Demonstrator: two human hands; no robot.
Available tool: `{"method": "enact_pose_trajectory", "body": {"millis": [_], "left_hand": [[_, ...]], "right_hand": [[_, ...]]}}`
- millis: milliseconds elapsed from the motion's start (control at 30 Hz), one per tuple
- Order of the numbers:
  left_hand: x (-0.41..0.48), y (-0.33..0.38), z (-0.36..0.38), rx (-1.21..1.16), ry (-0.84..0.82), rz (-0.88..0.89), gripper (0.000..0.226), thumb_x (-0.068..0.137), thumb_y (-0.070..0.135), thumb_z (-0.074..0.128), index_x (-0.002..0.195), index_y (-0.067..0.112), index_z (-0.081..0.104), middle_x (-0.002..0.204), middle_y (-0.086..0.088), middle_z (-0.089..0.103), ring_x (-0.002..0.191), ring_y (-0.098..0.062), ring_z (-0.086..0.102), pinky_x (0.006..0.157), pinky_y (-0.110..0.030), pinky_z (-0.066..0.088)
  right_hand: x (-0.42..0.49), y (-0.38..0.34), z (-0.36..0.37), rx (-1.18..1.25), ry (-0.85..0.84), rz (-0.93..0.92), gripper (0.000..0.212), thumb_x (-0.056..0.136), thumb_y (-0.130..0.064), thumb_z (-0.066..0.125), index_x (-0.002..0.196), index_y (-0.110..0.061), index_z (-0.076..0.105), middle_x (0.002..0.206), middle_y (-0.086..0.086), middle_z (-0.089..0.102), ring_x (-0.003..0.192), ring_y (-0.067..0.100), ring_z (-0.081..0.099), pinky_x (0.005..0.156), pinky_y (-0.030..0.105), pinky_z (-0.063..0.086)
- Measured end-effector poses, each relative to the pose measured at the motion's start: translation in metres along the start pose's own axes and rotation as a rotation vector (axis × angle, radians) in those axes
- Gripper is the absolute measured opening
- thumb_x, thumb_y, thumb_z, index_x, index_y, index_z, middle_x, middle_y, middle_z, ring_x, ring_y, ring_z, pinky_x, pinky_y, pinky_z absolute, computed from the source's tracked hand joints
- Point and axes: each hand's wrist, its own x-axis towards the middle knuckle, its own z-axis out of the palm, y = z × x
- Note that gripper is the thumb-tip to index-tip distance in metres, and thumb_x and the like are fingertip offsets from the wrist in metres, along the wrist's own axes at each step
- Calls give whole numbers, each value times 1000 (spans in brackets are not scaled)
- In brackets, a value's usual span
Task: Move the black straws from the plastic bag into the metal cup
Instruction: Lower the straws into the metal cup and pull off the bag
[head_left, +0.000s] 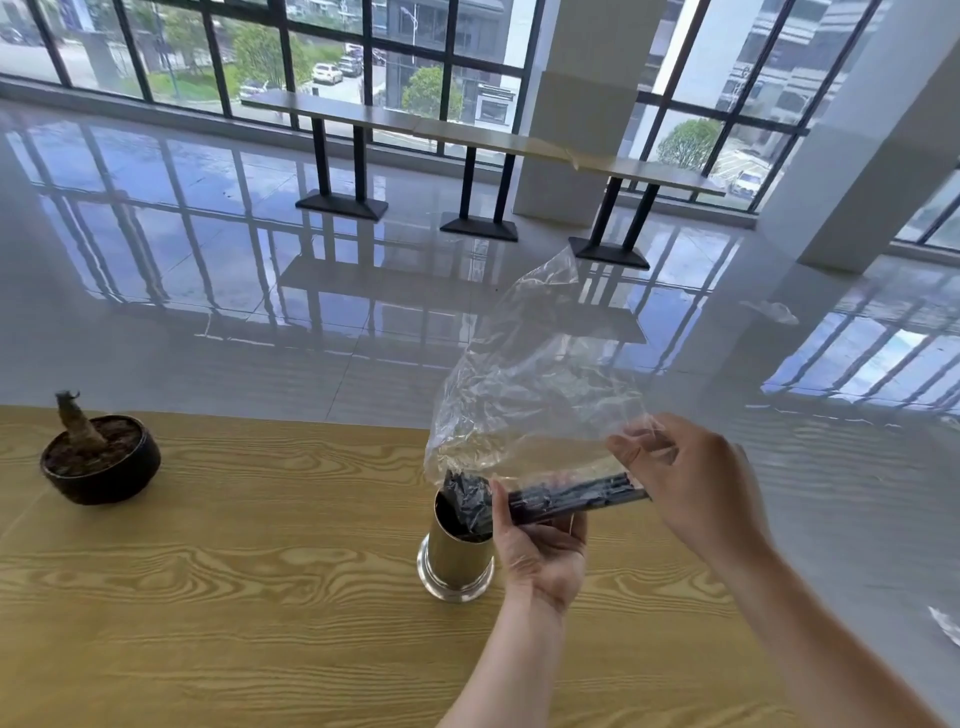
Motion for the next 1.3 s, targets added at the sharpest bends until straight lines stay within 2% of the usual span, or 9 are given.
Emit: {"method": "enact_pose_trajectory", "body": {"millis": [100, 300, 433, 567, 733, 933, 1067, 1200, 1300], "left_hand": [[-2, 2, -2, -6, -3, 28, 74, 71, 66, 73, 118, 10, 63, 98, -18, 74, 84, -32, 73, 88, -42, 55], [-4, 10, -5, -32, 32, 59, 102, 64, 82, 65, 128, 3, 58, 112, -21, 69, 94, -34, 68, 77, -44, 61], [-3, 13, -11, -42, 40, 73, 94, 66, 82, 64, 119, 4, 64, 108, -20, 72, 93, -34, 69, 81, -44, 60], [-3, 16, -13, -26, 57, 75, 95, 67, 81, 64, 121, 3, 63, 104, -19, 72, 92, -34, 70, 81, -45, 60], [-4, 21, -13, -26, 55, 74, 93, 70, 80, 62, 122, 2, 61, 110, -21, 70, 93, -35, 69, 82, -44, 58], [-7, 25, -15, -35, 63, 68, 81, 75, 77, 61, 107, 2, 64, 100, -20, 71, 88, -36, 70, 81, -45, 58], [-9, 29, -15, -27, 99, 74, 80, 78, 75, 60, 110, 2, 64, 102, -20, 70, 88, -36, 69, 76, -45, 61], [-9, 33, -17, -18, 119, 53, 78, 86, 72, 53, 114, 1, 63, 102, -21, 71, 88, -38, 72, 75, -44, 61], [-11, 34, -25, 92, 160, 14, 70, 98, 63, 39, 117, -1, 59, 109, -25, 73, 95, -41, 73, 74, -43, 61]], "right_hand": [[6, -6, -1, -7, 29, -29, 59, 76, -76, 53, 96, -25, 75, 84, -14, 76, 76, 15, 72, 65, 29, 54], [17, -30, -2, -27, 68, -139, 35, 83, -55, 69, 90, -22, 77, 82, -8, 78, 70, 18, 72, 64, 28, 49], [25, -42, -8, -7, 23, -168, 33, 85, -56, 65, 84, -25, 76, 70, -11, 72, 68, 19, 71, 67, 32, 55], [31, -44, -7, 28, -13, -158, 34, 87, -55, 64, 79, -23, 73, 73, -5, 75, 66, 19, 73, 69, 35, 57], [31, -44, -3, 106, -48, -123, 34, 89, -54, 64, 66, -29, 60, 71, -4, 75, 61, 19, 72, 60, 45, 59], [31, -46, -3, 239, -72, -44, 36, 87, -55, 64, 72, -23, 68, 69, -7, 75, 54, 12, 72, 56, 49, 60], [30, -45, -5, 304, -93, -18, 39, 83, -59, 64, 75, -22, 71, 69, -6, 76, 52, 13, 71, 53, 42, 60], [32, -44, -5, 351, -82, -9, 28, 90, -44, 68, 79, -19, 72, 70, -11, 77, 49, 15, 69, 44, 37, 56], [34, -46, 1, 370, -101, 0, 28, 92, -42, 68, 80, -18, 73, 70, -10, 77, 49, 16, 70, 48, 38, 58]]}}
